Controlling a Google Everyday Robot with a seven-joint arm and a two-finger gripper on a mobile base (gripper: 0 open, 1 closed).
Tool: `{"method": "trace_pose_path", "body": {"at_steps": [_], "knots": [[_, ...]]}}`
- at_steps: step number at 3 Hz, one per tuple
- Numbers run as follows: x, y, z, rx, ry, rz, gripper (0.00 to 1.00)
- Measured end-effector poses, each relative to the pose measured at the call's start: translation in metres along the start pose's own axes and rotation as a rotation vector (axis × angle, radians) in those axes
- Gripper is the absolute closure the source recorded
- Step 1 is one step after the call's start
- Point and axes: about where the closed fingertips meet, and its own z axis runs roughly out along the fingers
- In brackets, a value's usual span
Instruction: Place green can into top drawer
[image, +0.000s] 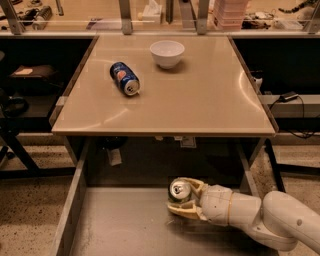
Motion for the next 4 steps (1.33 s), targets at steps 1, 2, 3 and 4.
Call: {"method": "trace_pose_path", "body": {"at_steps": [1, 2, 3, 4], "knots": [[0.0003, -0.0002, 0.0002, 0.001, 0.001, 0.000, 0.82], [0.0002, -0.0002, 0.0002, 0.001, 0.001, 0.000, 0.57], [0.0002, -0.0002, 0.0002, 0.001, 0.001, 0.000, 0.35], [0.0002, -0.0002, 0.0002, 0.001, 0.001, 0.000, 0.11]]}}
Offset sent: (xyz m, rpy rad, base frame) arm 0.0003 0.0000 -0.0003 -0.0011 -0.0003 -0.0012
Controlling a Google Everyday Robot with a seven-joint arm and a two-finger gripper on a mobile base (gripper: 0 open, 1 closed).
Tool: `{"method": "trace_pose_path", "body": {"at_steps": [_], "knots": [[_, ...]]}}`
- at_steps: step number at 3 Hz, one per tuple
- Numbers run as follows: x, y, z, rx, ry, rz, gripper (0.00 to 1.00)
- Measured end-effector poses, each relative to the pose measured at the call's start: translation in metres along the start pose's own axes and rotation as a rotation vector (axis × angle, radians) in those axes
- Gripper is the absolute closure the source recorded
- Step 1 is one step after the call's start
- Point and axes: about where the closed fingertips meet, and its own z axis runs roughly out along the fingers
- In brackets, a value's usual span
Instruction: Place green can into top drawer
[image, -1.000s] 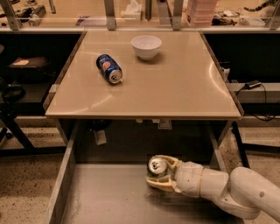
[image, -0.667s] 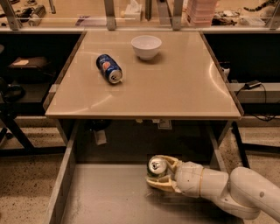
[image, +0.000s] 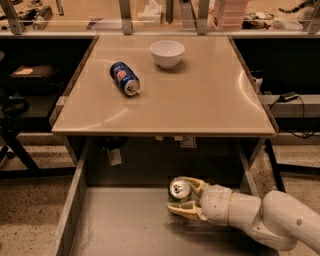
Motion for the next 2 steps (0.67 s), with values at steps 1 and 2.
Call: {"method": "trace_pose_path", "body": {"at_steps": [1, 2], "knots": [[0.0000, 0.0000, 0.0001, 0.000, 0.000, 0.000, 0.00], [0.0000, 0.0000, 0.0001, 0.000, 0.000, 0.000, 0.00]]}}
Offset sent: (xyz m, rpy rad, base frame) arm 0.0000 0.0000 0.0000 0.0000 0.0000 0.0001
